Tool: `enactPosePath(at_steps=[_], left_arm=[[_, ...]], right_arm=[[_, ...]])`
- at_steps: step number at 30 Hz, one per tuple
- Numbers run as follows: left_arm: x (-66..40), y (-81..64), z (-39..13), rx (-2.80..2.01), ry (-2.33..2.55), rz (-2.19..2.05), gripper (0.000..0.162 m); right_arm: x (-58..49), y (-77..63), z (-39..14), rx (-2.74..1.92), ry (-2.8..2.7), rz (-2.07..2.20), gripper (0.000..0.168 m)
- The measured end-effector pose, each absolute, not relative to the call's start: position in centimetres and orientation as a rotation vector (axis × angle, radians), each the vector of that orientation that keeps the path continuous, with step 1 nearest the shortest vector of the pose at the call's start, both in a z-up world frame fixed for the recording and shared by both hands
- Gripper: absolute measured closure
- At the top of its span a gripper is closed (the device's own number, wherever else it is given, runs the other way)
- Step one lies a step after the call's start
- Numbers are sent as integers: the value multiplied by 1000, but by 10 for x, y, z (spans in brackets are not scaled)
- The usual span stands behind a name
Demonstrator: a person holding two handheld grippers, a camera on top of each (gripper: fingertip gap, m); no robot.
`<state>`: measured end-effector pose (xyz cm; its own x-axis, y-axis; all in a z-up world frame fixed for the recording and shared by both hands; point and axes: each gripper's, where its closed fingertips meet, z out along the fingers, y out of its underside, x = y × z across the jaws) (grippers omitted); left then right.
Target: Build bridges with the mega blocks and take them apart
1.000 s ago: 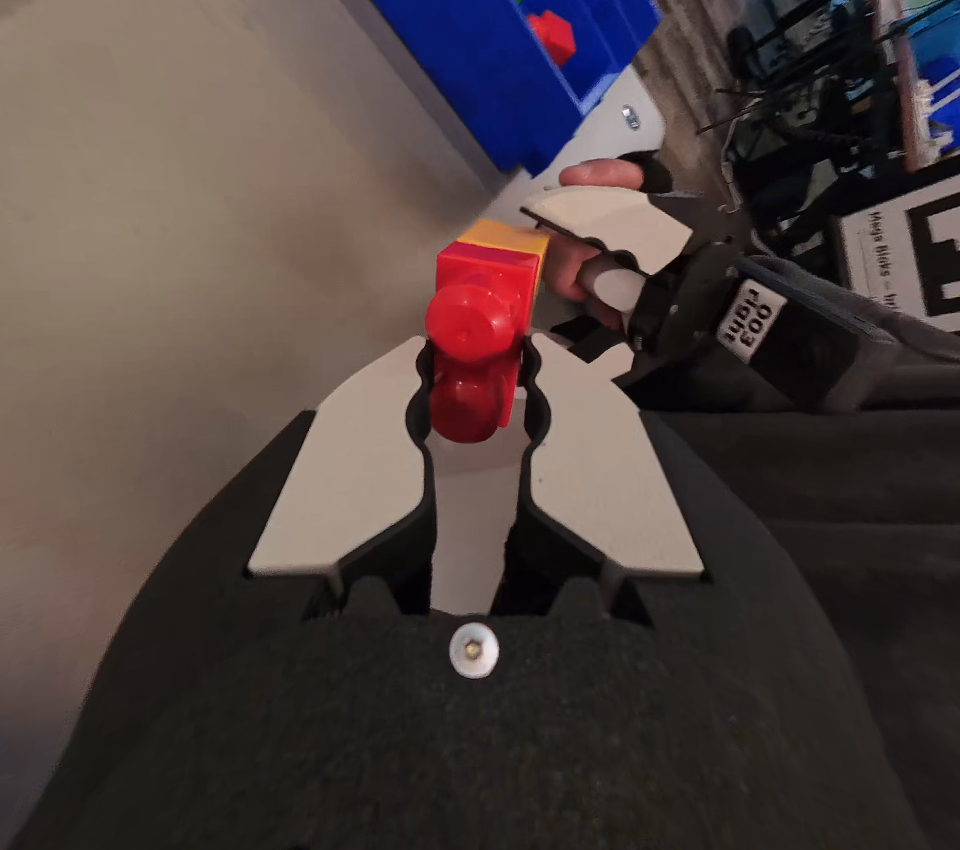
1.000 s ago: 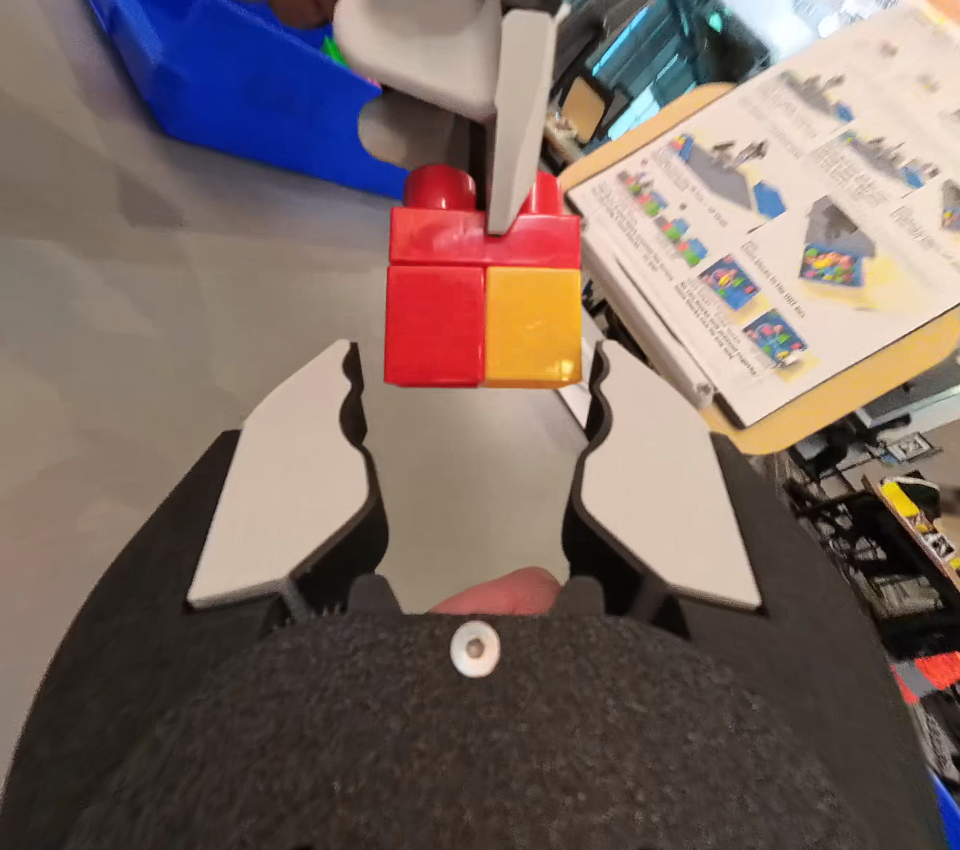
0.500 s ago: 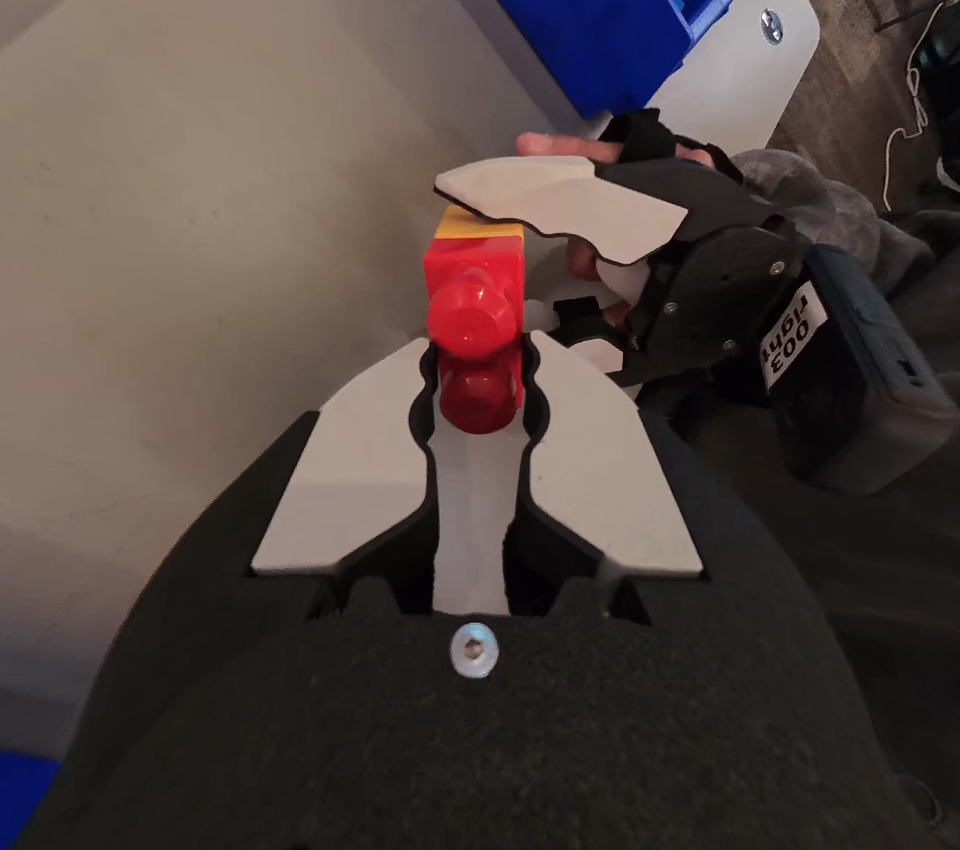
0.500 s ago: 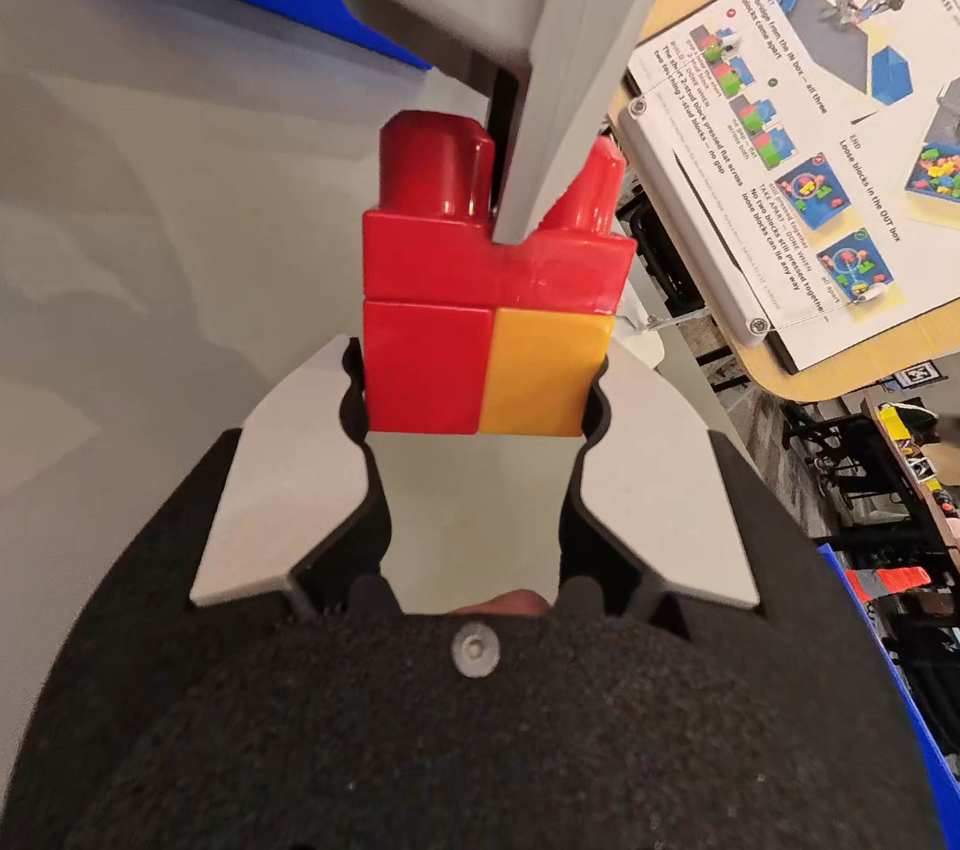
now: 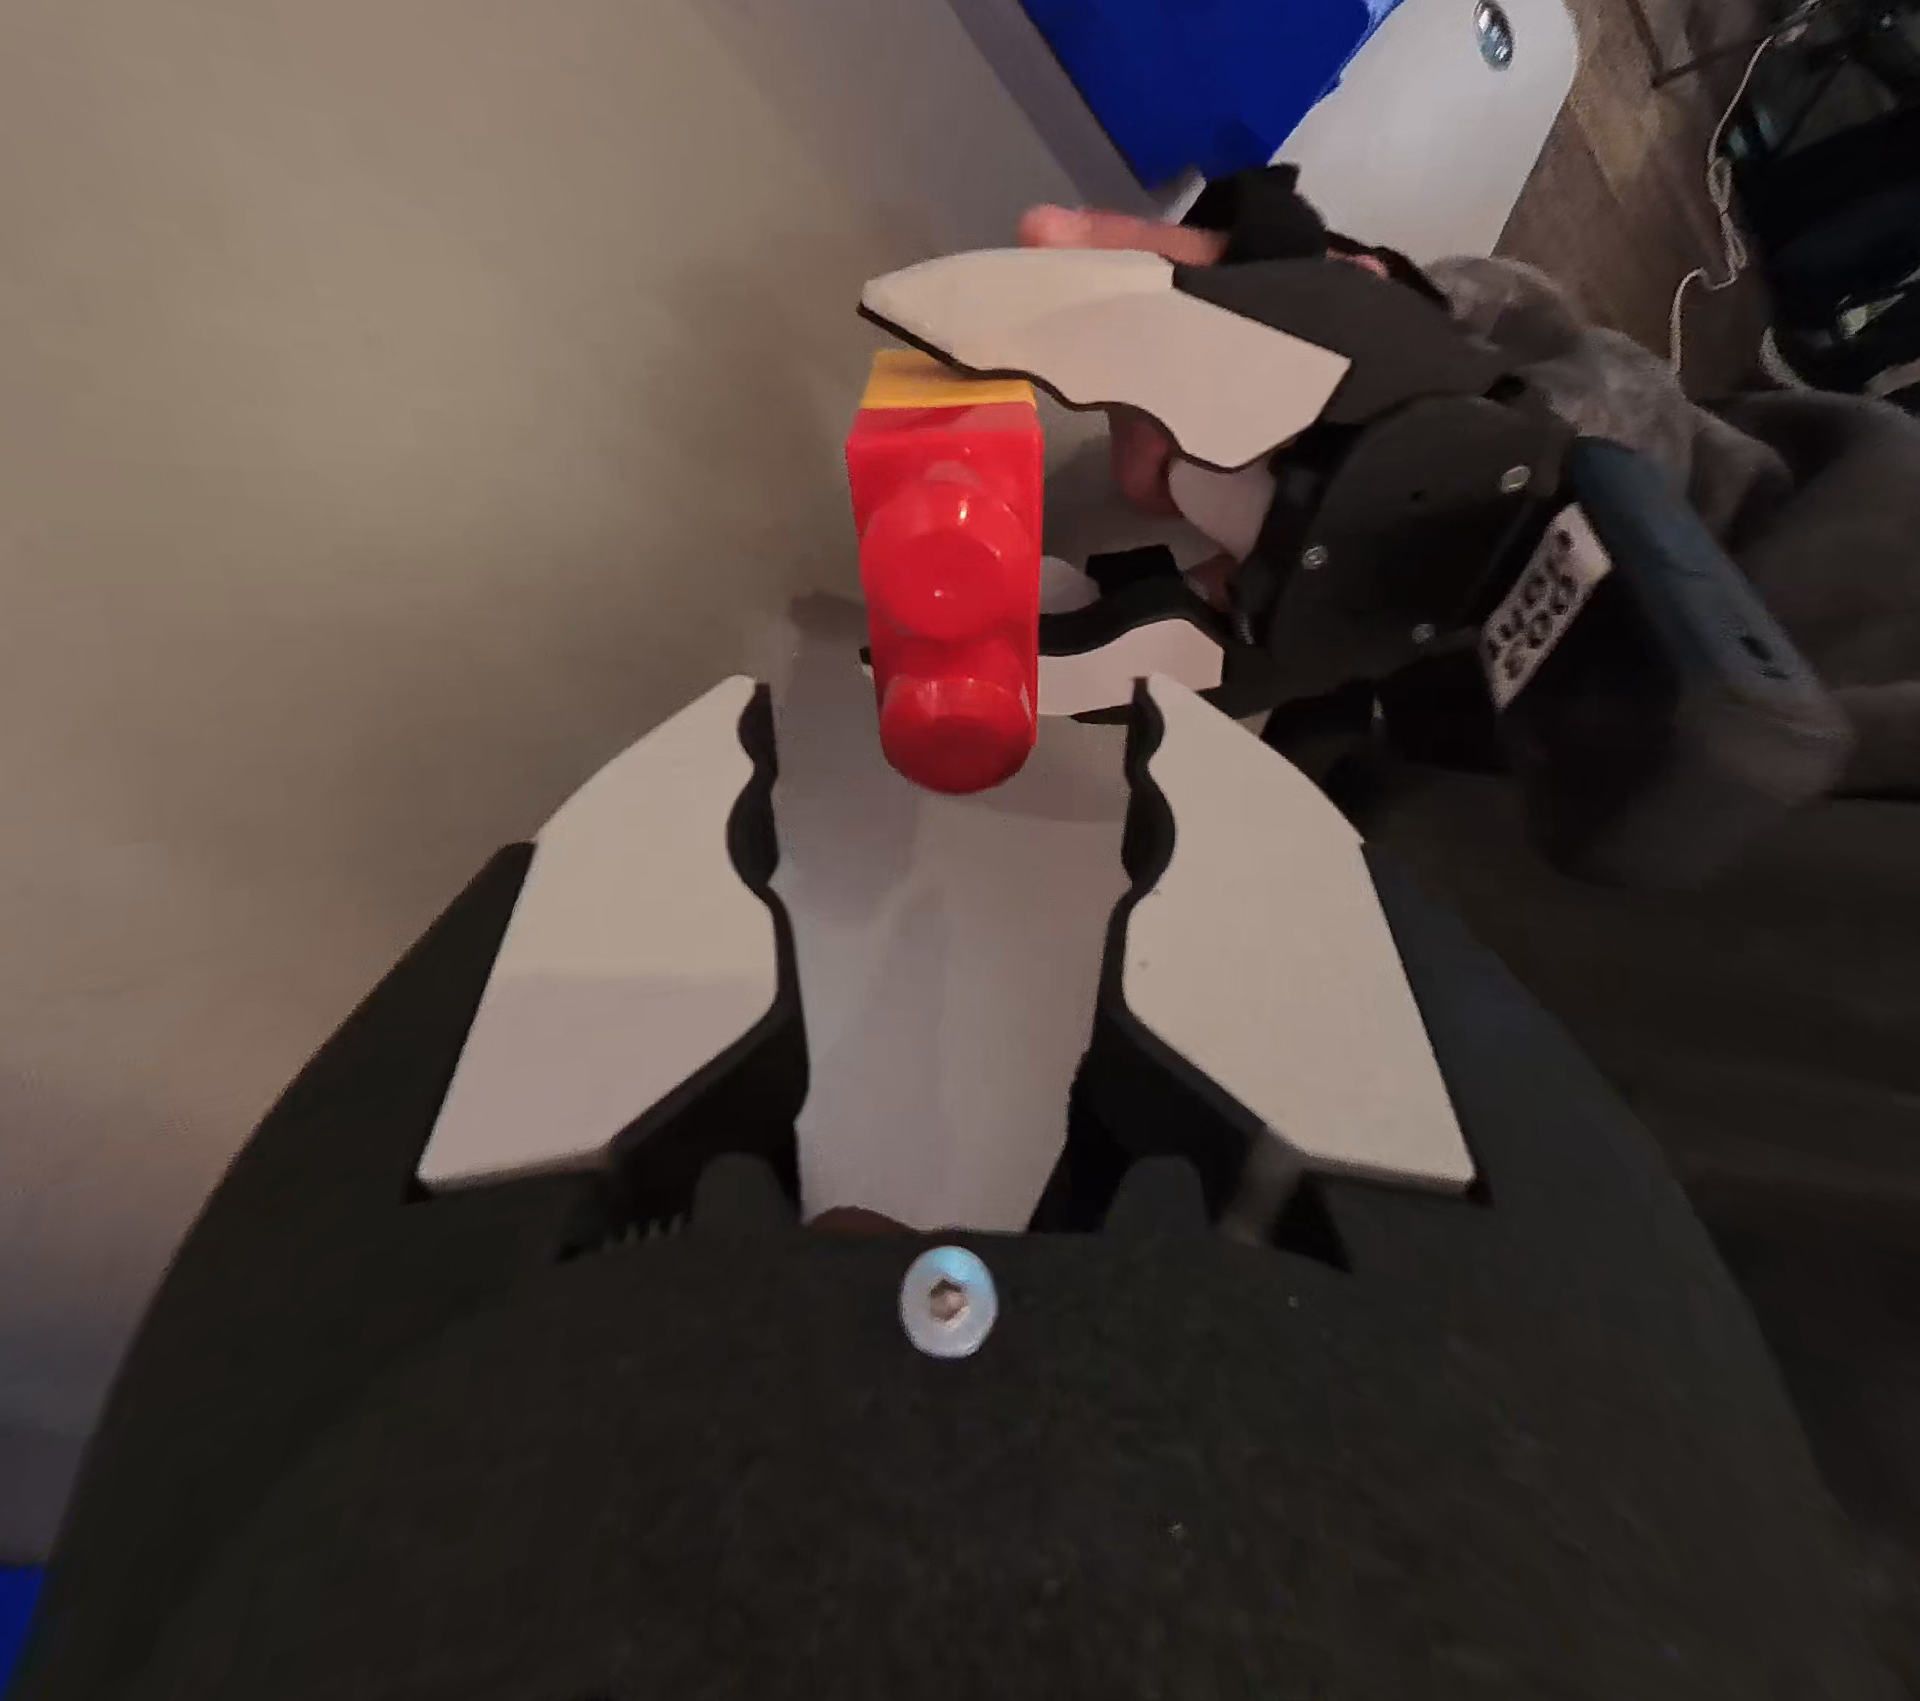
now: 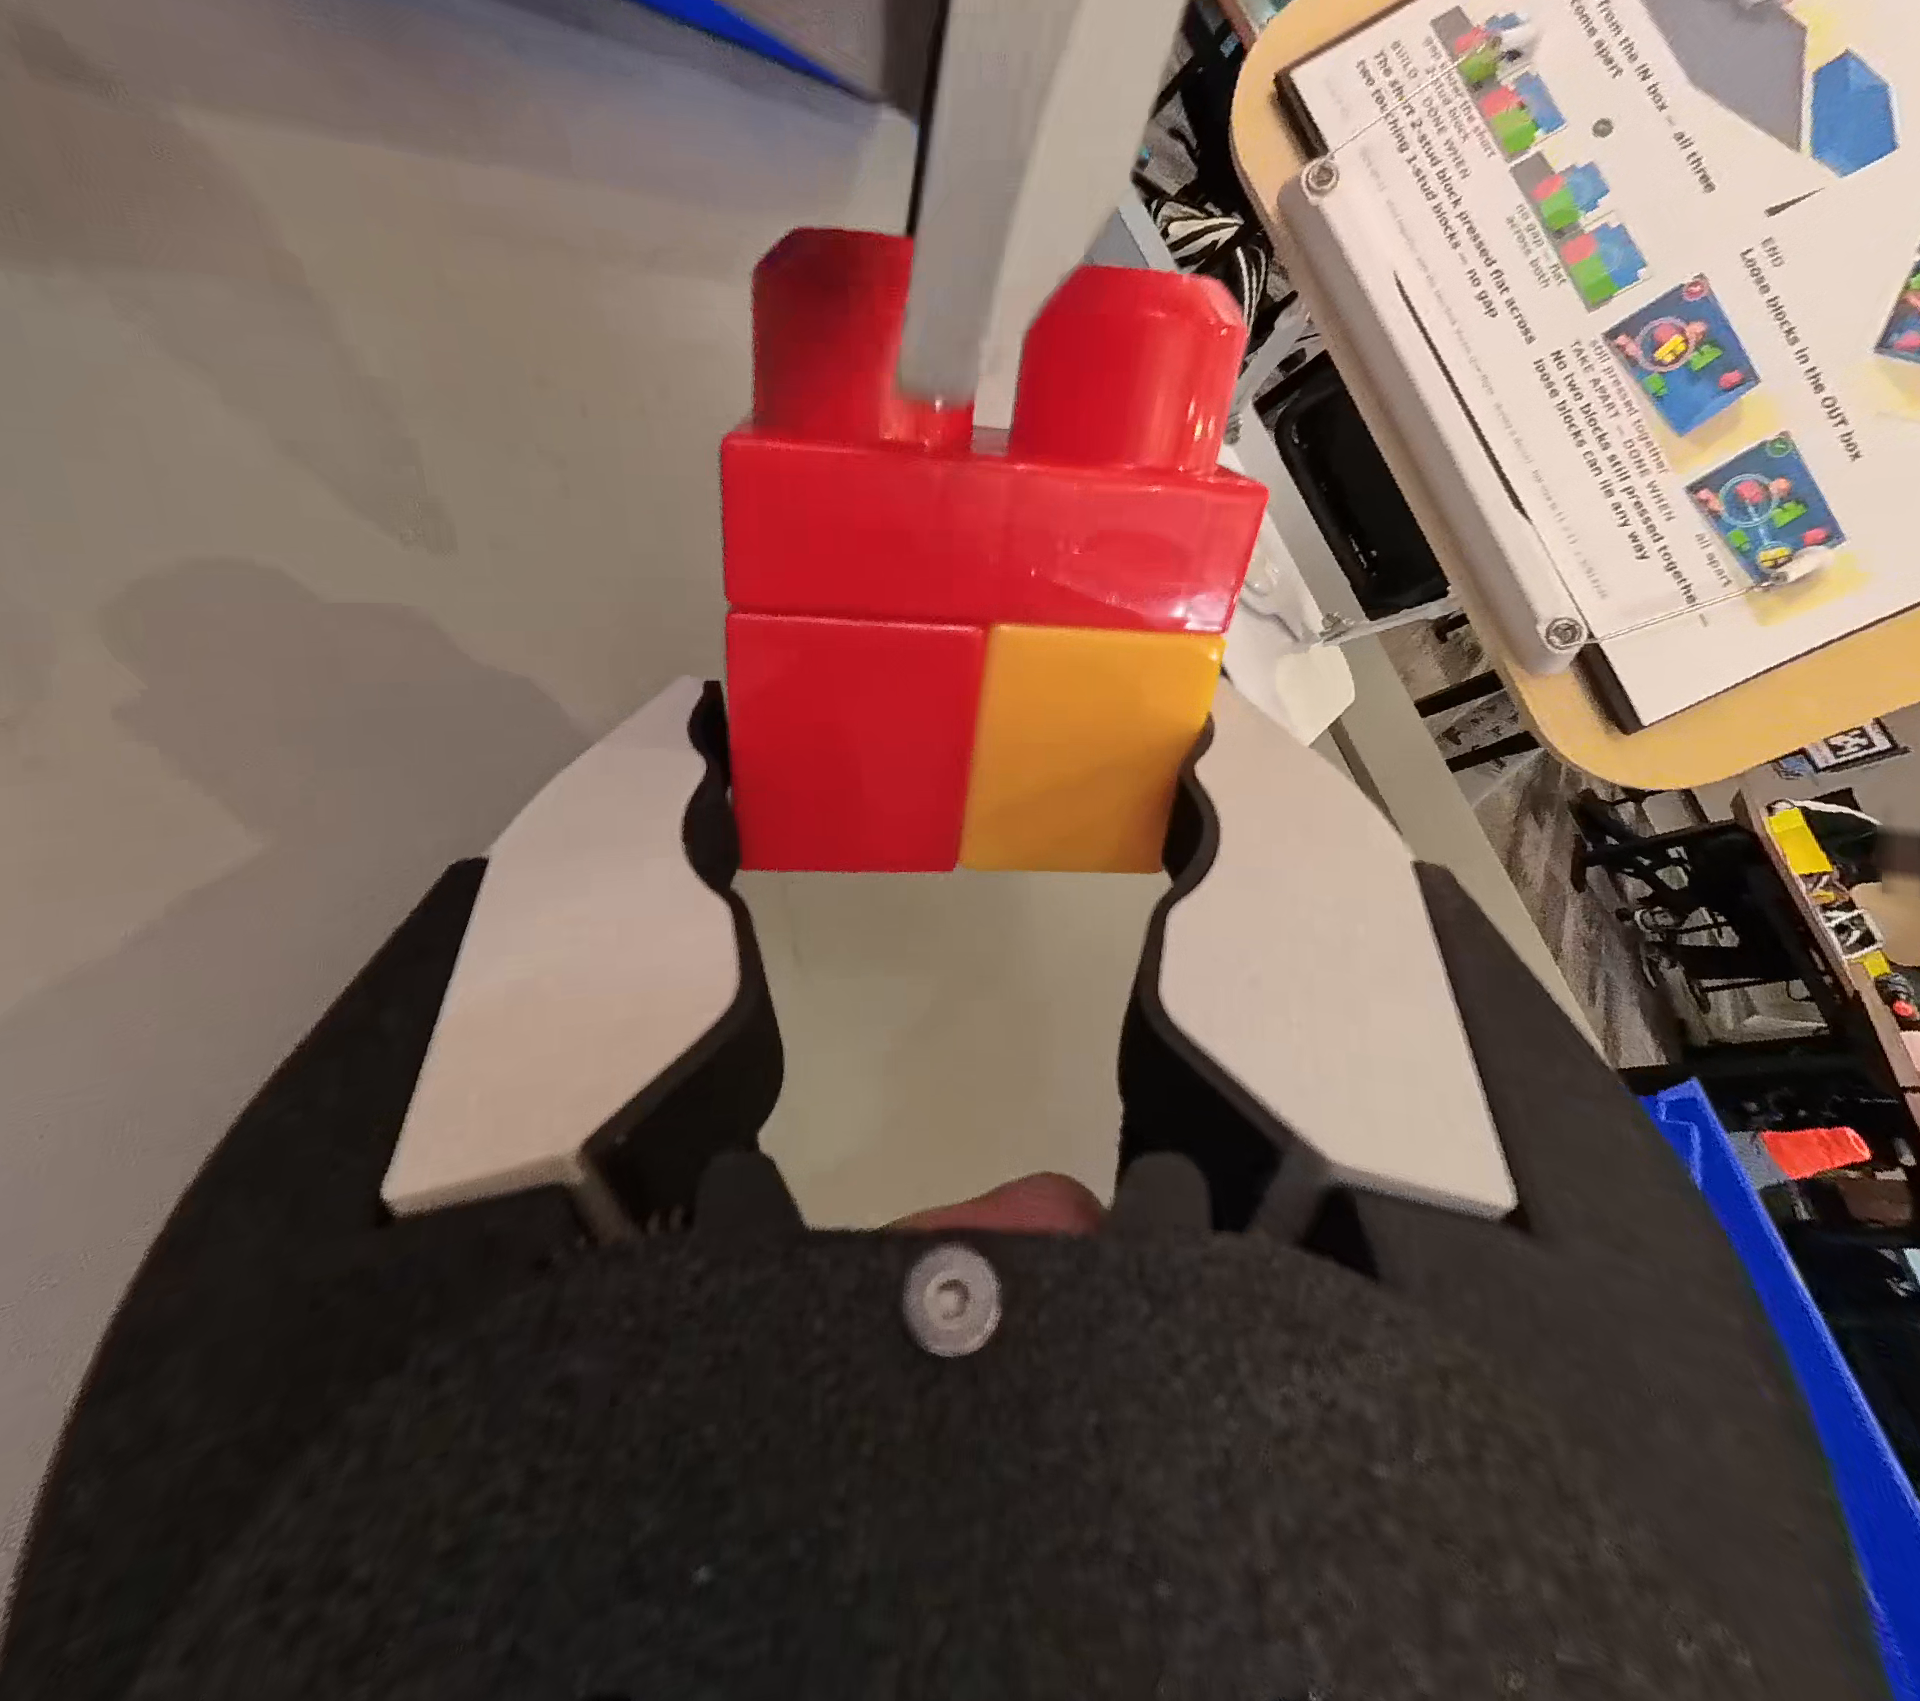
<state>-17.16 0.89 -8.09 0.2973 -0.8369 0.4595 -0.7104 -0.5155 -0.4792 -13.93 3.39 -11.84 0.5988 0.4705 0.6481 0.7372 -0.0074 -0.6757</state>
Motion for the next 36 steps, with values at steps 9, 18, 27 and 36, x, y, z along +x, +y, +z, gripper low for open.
enactPosePath(at_steps=[9, 18, 27, 36], left_arm=[[-157, 9, -92, -2313, 1445, -950, 128], [-163, 6, -95, -2333, 1452, -989, 129], [-207, 41, -34, -2220, 1334, -939, 129], [-237, 14, -56, -1877, 1010, -724, 129]], right_arm=[[-140, 32, -116, -1653, -1003, -283, 86], [-146, 29, -120, -1658, -1050, -259, 86], [-113, 29, -151, -1798, -1037, -280, 90], [-105, 13, -109, -1766, -926, -166, 90]])
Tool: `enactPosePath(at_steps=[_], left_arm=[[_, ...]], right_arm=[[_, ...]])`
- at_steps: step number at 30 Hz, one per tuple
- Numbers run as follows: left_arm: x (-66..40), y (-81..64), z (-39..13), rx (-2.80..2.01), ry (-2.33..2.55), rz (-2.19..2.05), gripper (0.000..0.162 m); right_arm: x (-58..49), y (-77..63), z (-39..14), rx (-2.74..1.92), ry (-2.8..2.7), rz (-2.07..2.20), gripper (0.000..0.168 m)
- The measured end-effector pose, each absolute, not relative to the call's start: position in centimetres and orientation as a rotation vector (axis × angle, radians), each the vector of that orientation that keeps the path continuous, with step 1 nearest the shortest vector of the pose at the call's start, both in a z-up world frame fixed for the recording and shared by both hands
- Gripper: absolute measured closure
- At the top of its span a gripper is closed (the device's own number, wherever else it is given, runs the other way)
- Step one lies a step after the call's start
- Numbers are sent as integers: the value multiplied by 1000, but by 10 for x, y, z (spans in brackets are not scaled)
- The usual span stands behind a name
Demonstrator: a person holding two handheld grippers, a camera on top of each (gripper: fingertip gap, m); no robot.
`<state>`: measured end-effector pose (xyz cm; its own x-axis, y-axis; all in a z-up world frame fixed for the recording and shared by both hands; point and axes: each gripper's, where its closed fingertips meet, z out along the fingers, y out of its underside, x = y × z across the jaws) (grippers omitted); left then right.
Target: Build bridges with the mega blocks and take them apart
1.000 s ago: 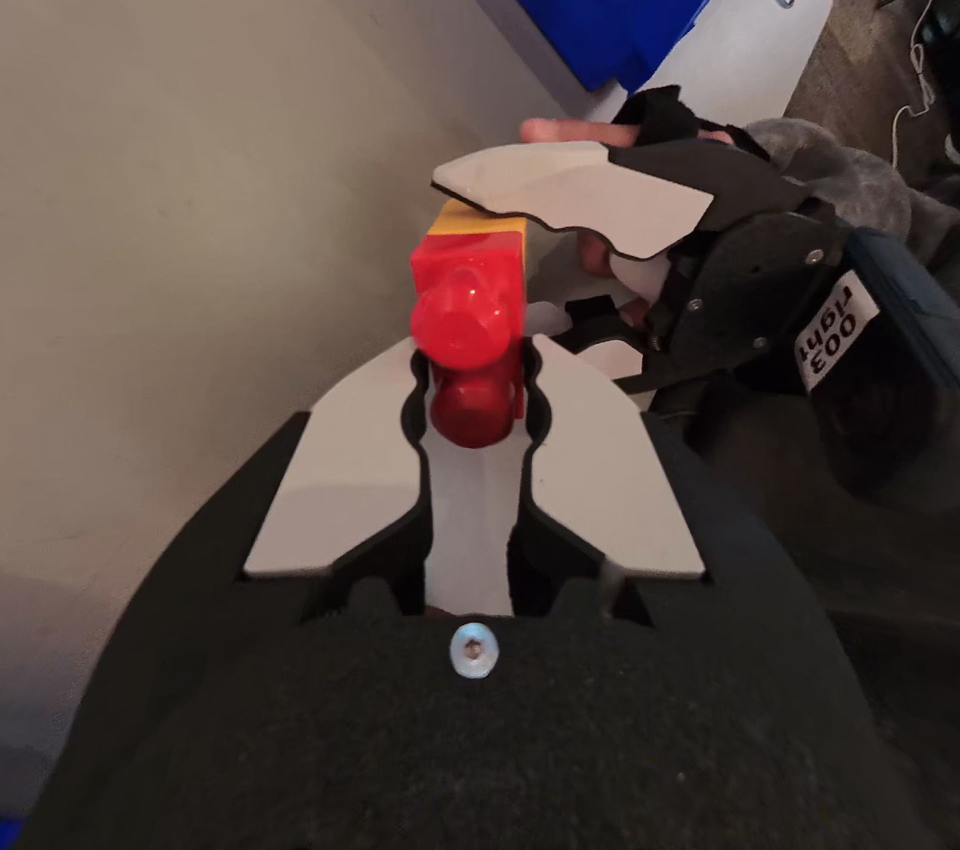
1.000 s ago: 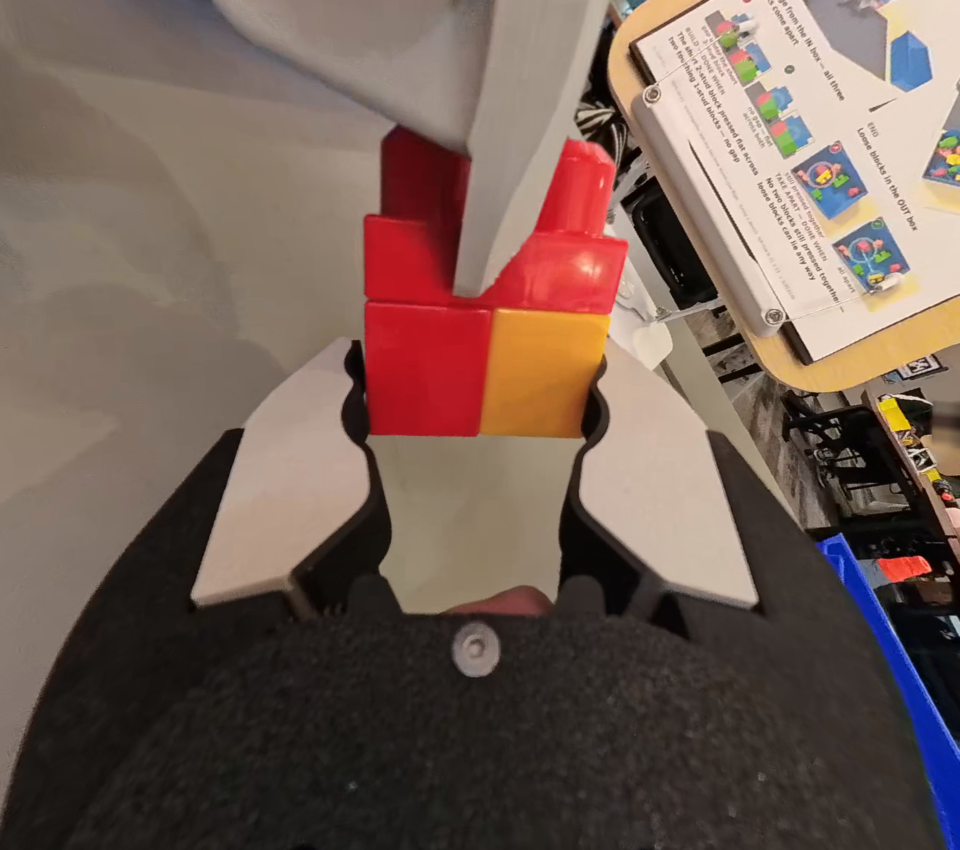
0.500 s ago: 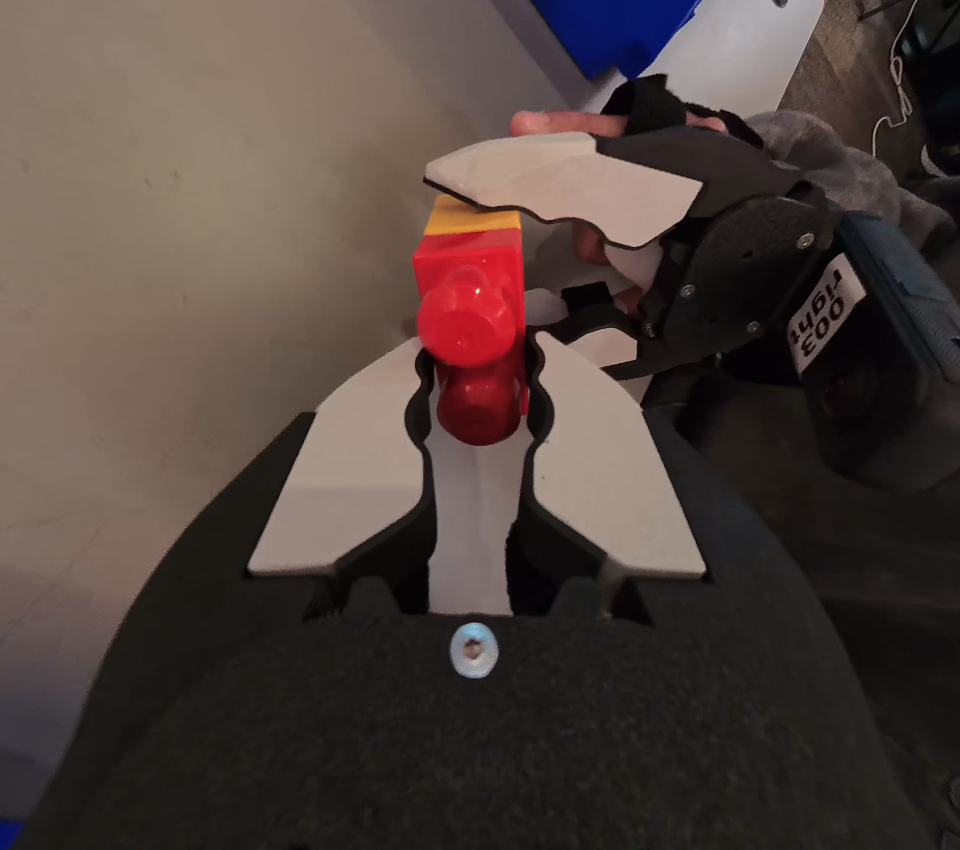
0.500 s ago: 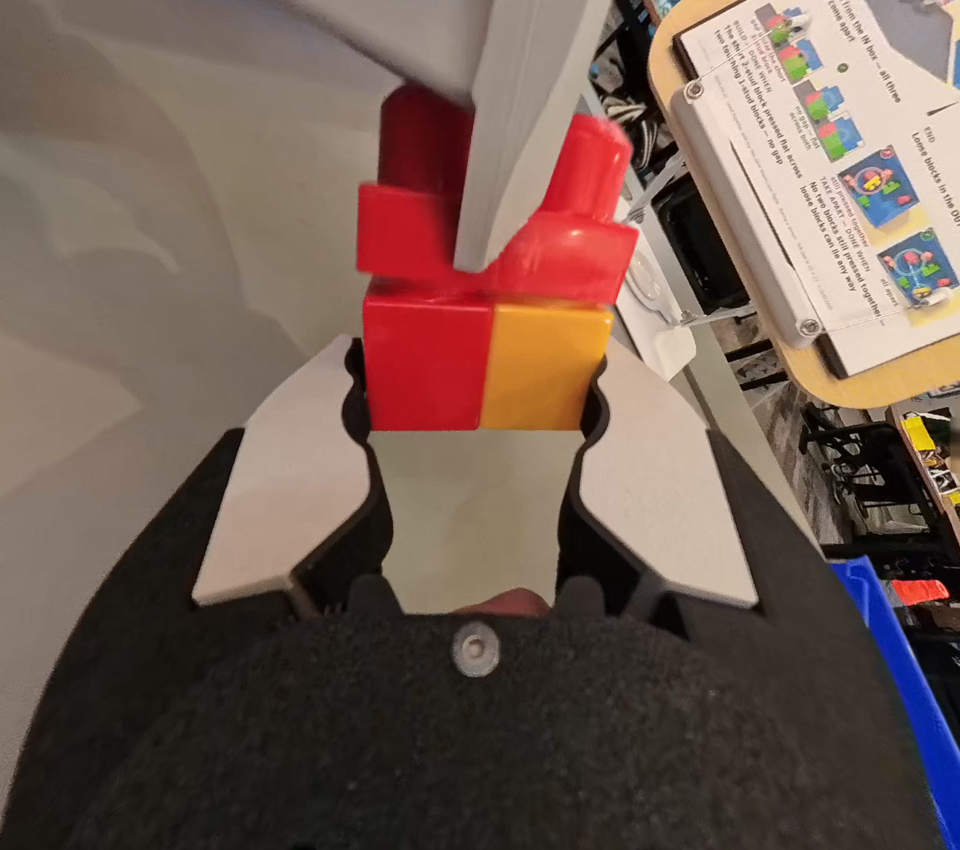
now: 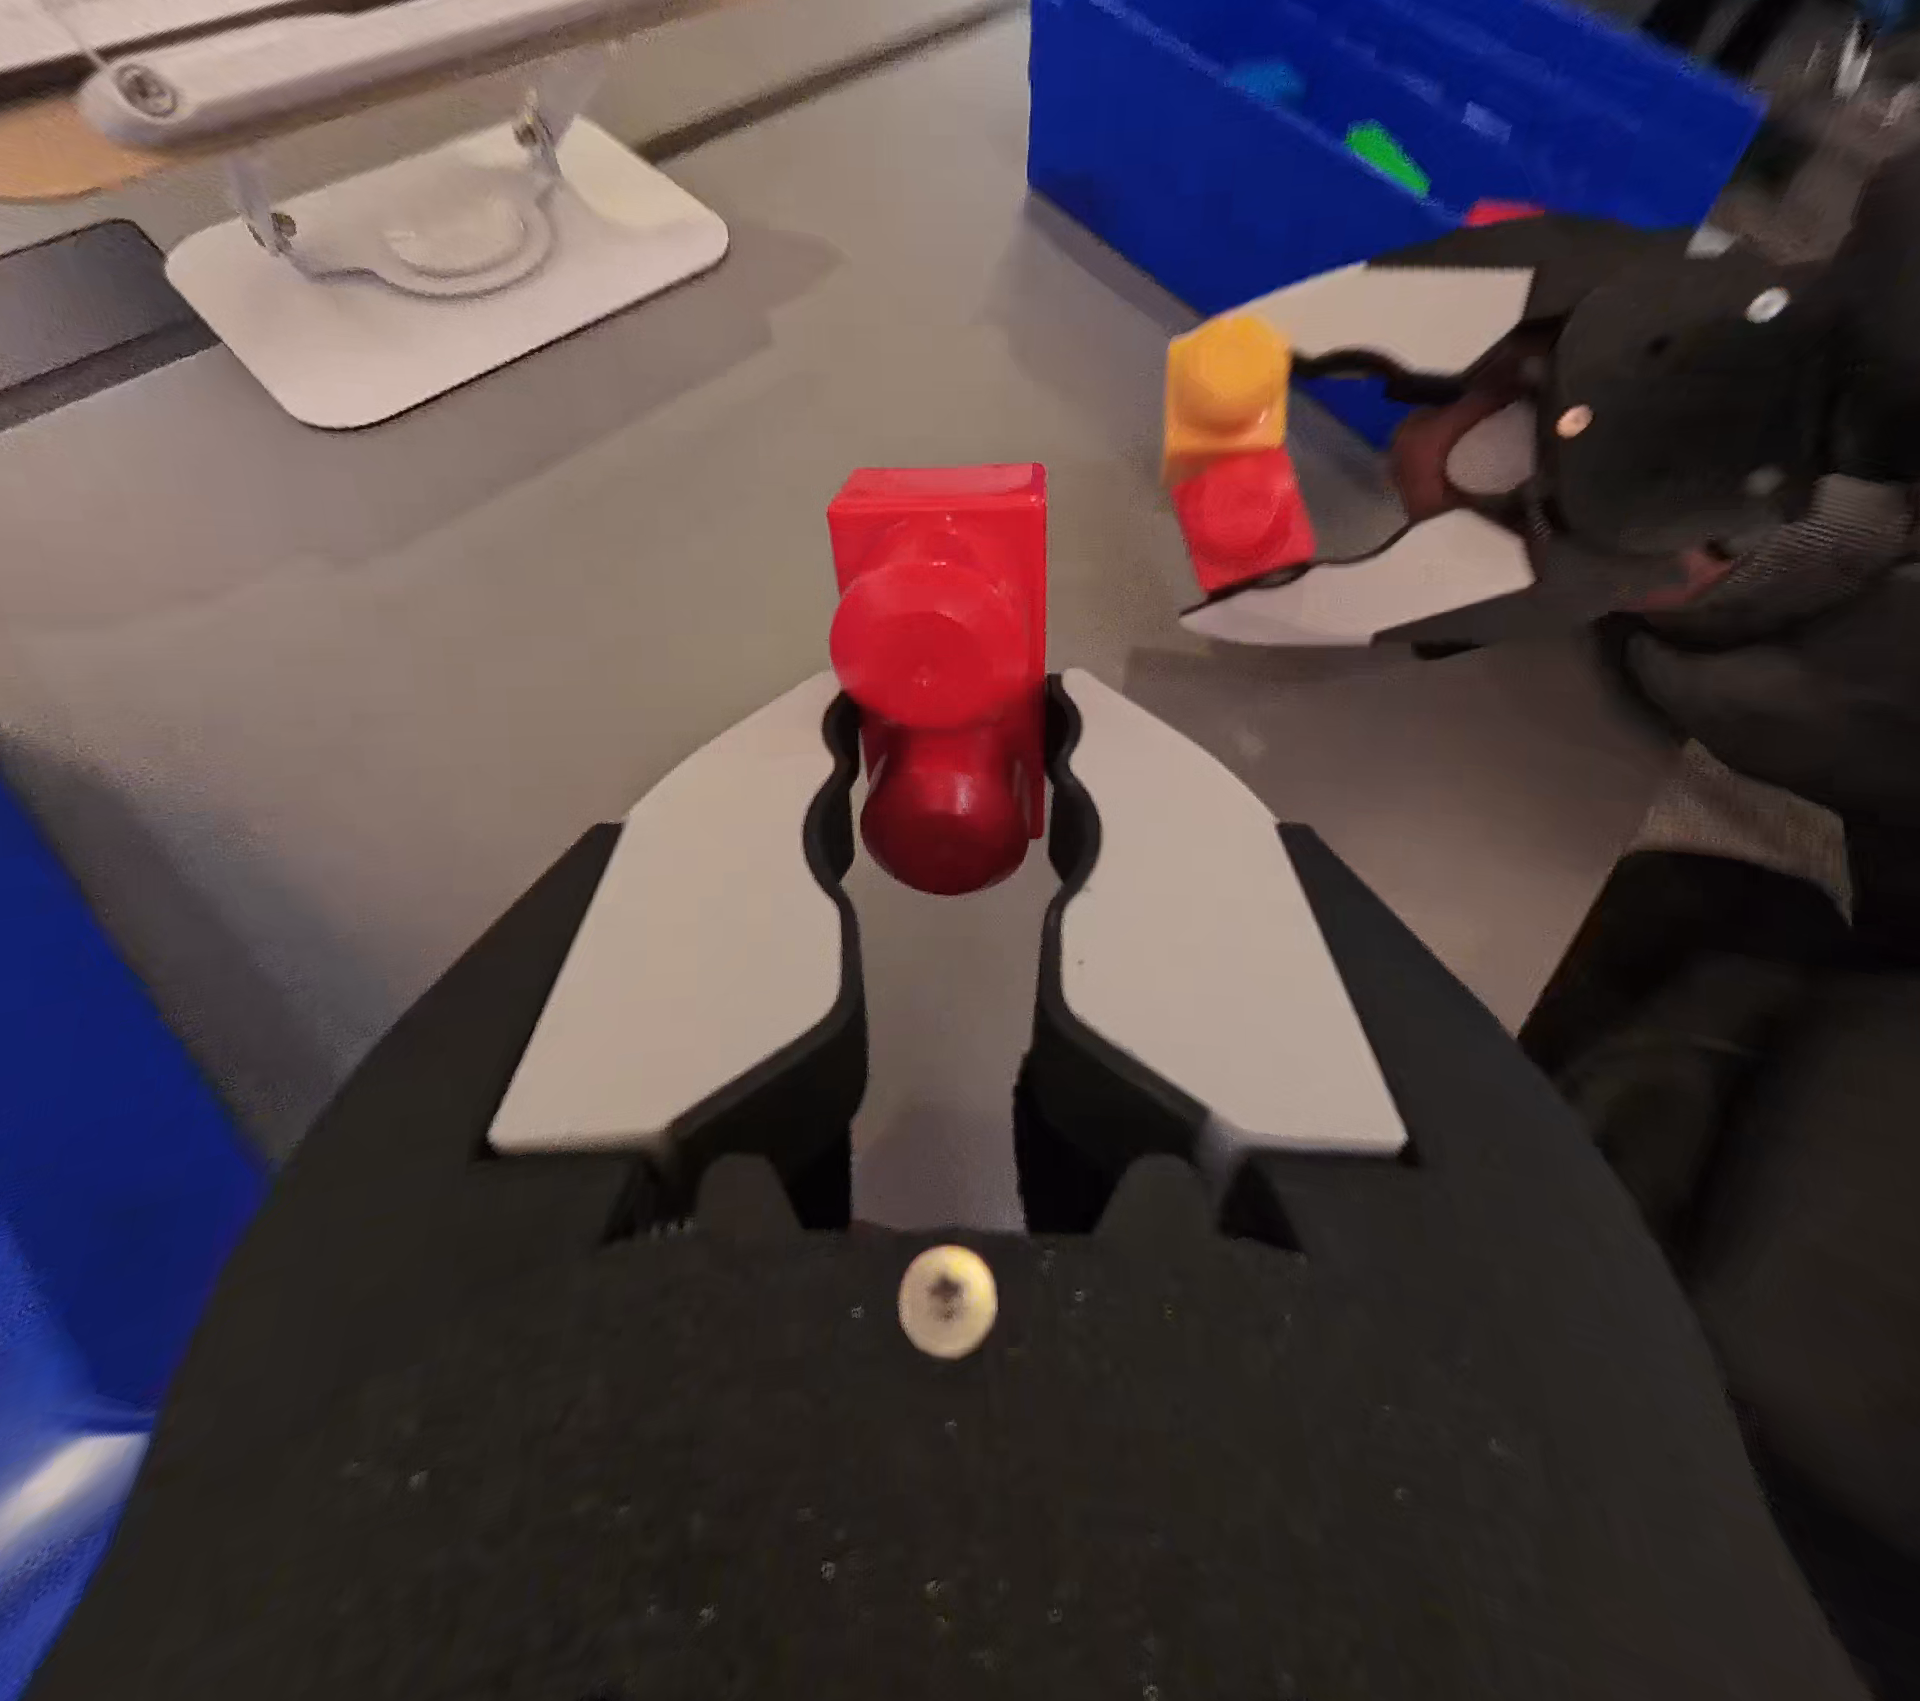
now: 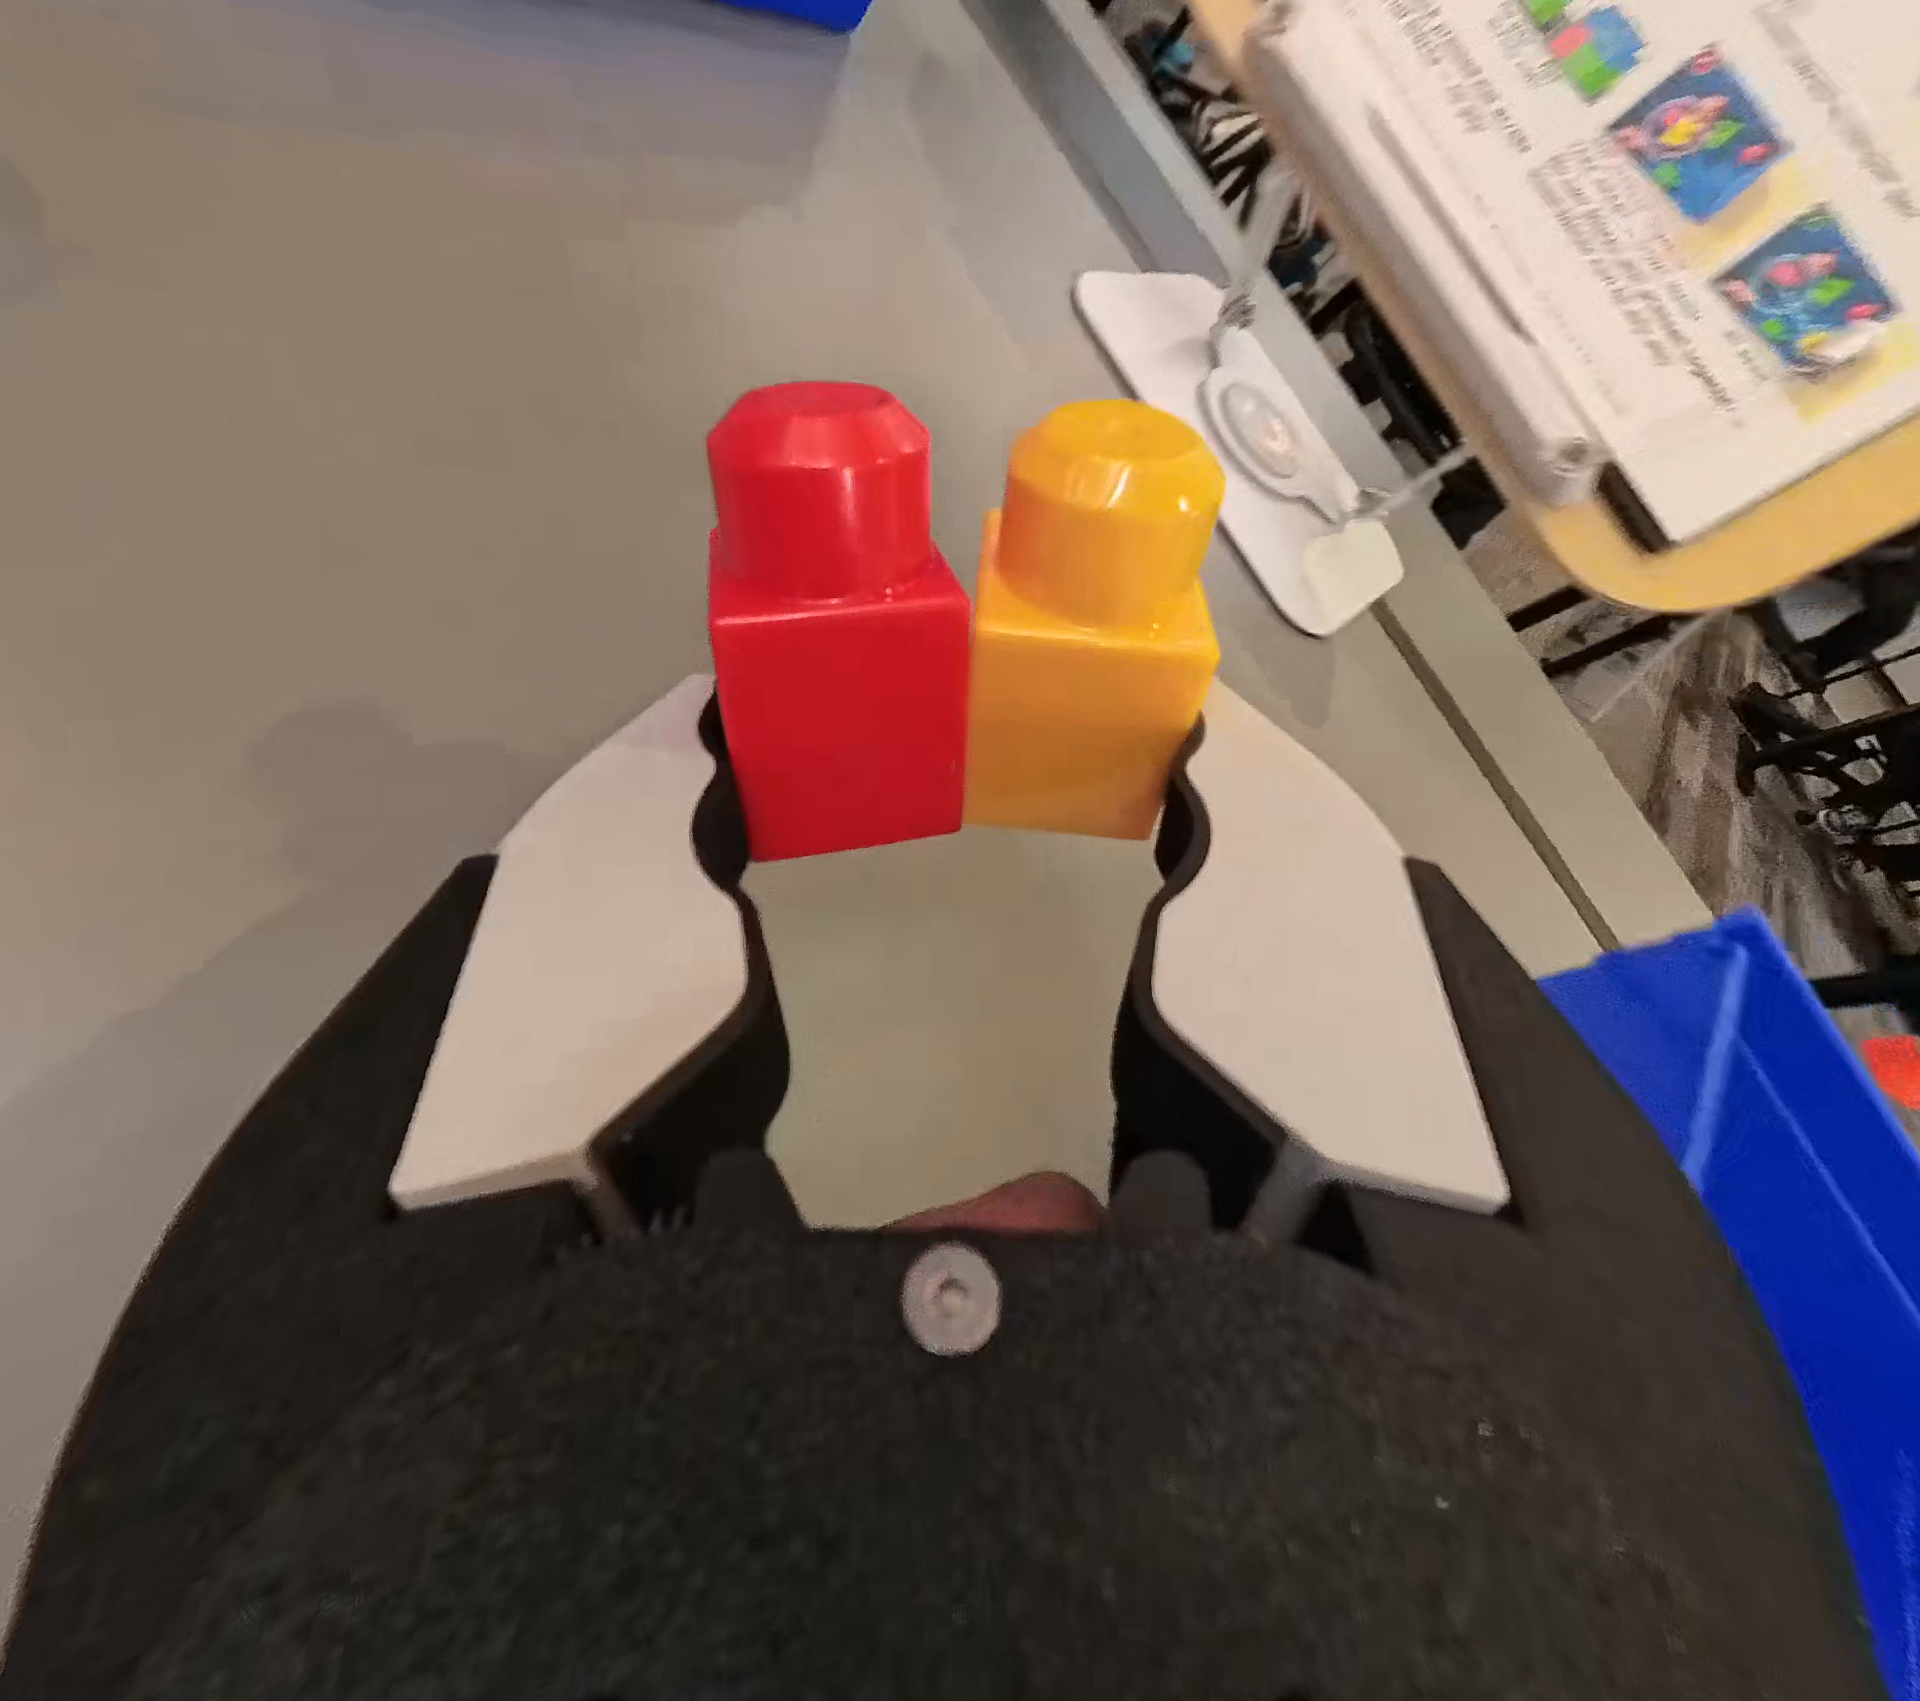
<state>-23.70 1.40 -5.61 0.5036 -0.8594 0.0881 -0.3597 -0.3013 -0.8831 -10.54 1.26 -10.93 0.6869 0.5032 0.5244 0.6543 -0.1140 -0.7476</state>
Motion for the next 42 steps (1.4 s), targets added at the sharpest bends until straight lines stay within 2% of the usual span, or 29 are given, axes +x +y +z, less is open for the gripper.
enactPosePath(at_steps=[3, 6, 8, 11, 18, 25, 33, 37, 39, 42], left_arm=[[-241, 4, -81, -1801, 805, -759, 128], [-244, -8, -93, -1783, 852, -698, 128], [-236, -17, -96, -1736, 919, -725, 129], [-229, -20, -107, -1743, 998, -679, 128], [-221, -29, -107, -1740, 1027, -731, 128], [-226, -30, -98, -1752, 986, -799, 128], [-220, -37, -107, -1765, 1044, -797, 128], [-218, -41, -109, -1762, 1077, -775, 128], [-219, -42, -109, -1755, 1085, -755, 128], [-222, -40, -108, -1754, 1085, -737, 128]], right_arm=[[-68, 1, -64, -1744, -792, -155, 89], [6, -6, -8, -1726, -585, -200, 89], [64, -8, 8, -1812, -459, -214, 90], [133, 4, -9, -2019, -388, -256, 90], [166, 63, -128, -2584, -859, -143, 89], [167, 58, -171, -2862, -1261, -175, 88], [166, 47, -174, -2952, -1310, -99, 89], [165, 54, -165, -2908, -1202, -17, 82], [161, 57, -143, -2817, -1142, -25, 83], [142, 57, -77, -2520, -993, -109, 86]])
